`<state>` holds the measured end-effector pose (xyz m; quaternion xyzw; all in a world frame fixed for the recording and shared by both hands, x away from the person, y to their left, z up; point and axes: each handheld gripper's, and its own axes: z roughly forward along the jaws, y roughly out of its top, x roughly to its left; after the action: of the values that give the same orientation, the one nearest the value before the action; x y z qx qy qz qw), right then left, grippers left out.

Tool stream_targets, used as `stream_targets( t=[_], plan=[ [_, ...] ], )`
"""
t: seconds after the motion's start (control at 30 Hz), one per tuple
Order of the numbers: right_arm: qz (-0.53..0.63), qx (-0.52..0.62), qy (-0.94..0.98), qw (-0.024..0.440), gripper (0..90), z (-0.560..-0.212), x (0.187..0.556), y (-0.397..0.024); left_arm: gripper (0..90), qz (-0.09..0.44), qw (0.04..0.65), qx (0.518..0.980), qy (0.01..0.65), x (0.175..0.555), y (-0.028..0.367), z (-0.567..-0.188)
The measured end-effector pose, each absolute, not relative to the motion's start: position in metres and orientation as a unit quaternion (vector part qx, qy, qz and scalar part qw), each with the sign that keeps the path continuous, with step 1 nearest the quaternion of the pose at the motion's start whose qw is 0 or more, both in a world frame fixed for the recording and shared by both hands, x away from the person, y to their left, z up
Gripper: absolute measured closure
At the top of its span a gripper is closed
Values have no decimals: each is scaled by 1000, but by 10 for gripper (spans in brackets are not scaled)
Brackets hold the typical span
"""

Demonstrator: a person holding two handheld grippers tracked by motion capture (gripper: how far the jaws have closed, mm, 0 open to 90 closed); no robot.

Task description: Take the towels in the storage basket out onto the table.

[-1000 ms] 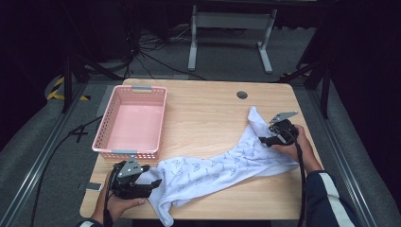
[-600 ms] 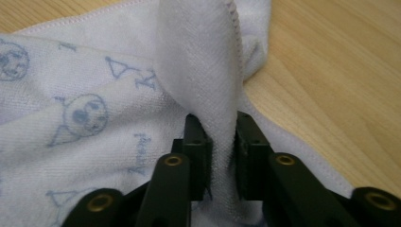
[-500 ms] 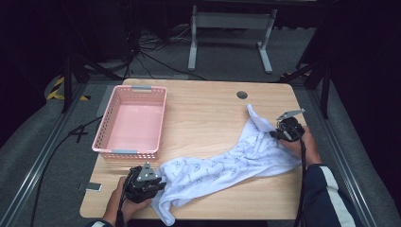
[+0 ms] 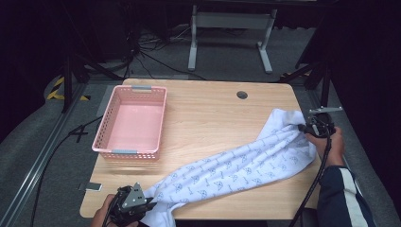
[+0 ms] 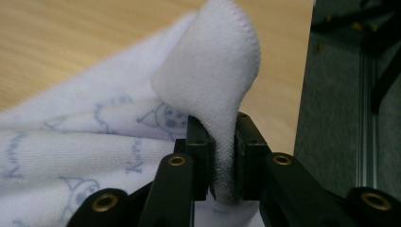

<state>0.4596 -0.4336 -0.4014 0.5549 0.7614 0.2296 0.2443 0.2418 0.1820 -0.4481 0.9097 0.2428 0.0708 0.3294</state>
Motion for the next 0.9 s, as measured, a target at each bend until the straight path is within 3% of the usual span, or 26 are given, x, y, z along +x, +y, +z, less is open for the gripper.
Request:
stream_targets(
  t=[0.07,0.17,0.2,0.23,0.33,0.43,0.63,0.67,0.9],
  plan=[
    [212,566,761,234,761,-405,457,-437,798,47,339,911,232,238,181,-447],
    [169,574,773,213,607,-409,456,-438,702,39,357,906,223,234,177,-444],
    [157,573,772,227,518,-409,456,-437,674,50,362,902,231,235,176,-442],
    [159,572,768,241,498,-408,455,-434,627,62,366,896,245,237,177,-440],
    [198,553,761,277,477,-394,449,-422,537,81,392,874,276,248,185,-432],
    [254,515,758,310,508,-375,444,-400,512,93,412,850,314,263,194,-432],
    [268,434,811,285,554,-376,453,-347,434,90,377,860,331,285,180,-446],
    [257,427,831,249,540,-385,460,-332,434,88,374,862,330,287,177,-449],
    [189,467,849,157,452,-433,486,-320,376,69,340,880,323,290,157,-465]
  ],
)
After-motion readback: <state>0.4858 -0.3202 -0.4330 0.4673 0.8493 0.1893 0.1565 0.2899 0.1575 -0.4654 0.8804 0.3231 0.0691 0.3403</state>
